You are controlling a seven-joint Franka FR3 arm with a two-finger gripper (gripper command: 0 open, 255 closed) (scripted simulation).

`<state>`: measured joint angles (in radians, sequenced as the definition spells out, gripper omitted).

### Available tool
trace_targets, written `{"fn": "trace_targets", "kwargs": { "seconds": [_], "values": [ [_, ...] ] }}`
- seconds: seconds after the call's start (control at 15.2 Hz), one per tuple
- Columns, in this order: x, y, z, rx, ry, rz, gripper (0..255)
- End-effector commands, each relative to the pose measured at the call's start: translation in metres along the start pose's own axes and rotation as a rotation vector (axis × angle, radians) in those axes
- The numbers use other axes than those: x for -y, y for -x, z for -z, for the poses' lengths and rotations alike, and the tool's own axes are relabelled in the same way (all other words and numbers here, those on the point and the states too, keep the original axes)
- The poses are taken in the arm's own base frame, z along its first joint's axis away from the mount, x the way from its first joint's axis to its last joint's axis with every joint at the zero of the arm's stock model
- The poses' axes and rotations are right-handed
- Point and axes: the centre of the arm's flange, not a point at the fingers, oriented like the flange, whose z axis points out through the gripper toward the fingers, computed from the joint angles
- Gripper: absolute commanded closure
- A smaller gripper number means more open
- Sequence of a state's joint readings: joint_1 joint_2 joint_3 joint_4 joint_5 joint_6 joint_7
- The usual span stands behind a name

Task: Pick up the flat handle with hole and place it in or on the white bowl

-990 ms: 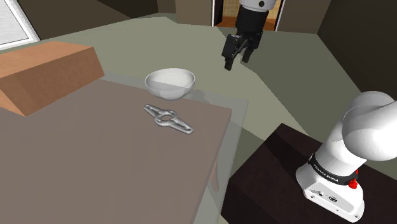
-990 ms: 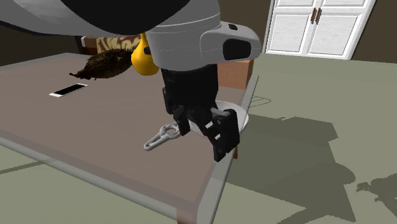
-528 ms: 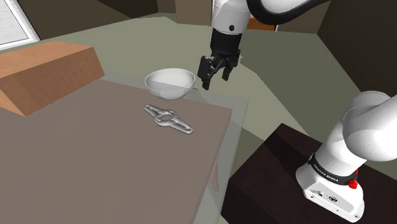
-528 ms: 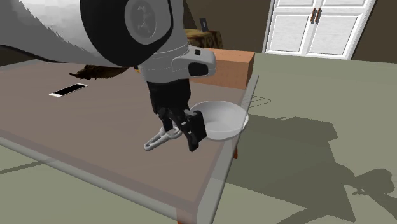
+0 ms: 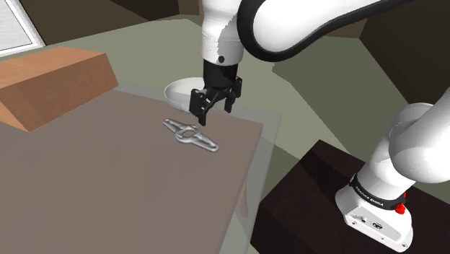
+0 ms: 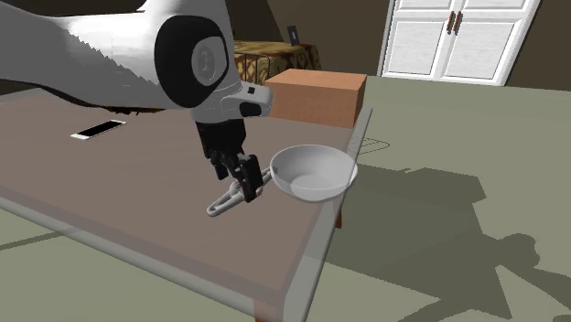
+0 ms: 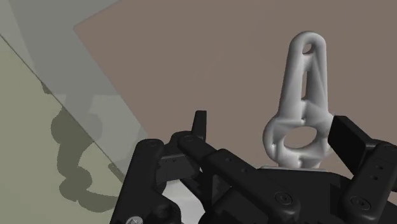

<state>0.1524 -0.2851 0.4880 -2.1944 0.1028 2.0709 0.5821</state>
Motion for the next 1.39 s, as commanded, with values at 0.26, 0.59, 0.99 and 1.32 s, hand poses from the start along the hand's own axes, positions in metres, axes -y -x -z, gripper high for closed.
{"fn": "trace_targets", "kwargs": {
  "seconds": [0.26, 0.59, 0.99, 1.32],
  "values": [
    [0.046, -0.008, -0.033, 0.010, -0.011, 0.004, 0],
    [0.046, -0.007, -0.060, 0.010, -0.011, 0.004, 0],
    [0.046, -0.007, -0.063, 0.010, -0.011, 0.004, 0],
    [0.046, -0.007, -0.063, 0.010, -0.011, 0.004, 255]
  ]
}}
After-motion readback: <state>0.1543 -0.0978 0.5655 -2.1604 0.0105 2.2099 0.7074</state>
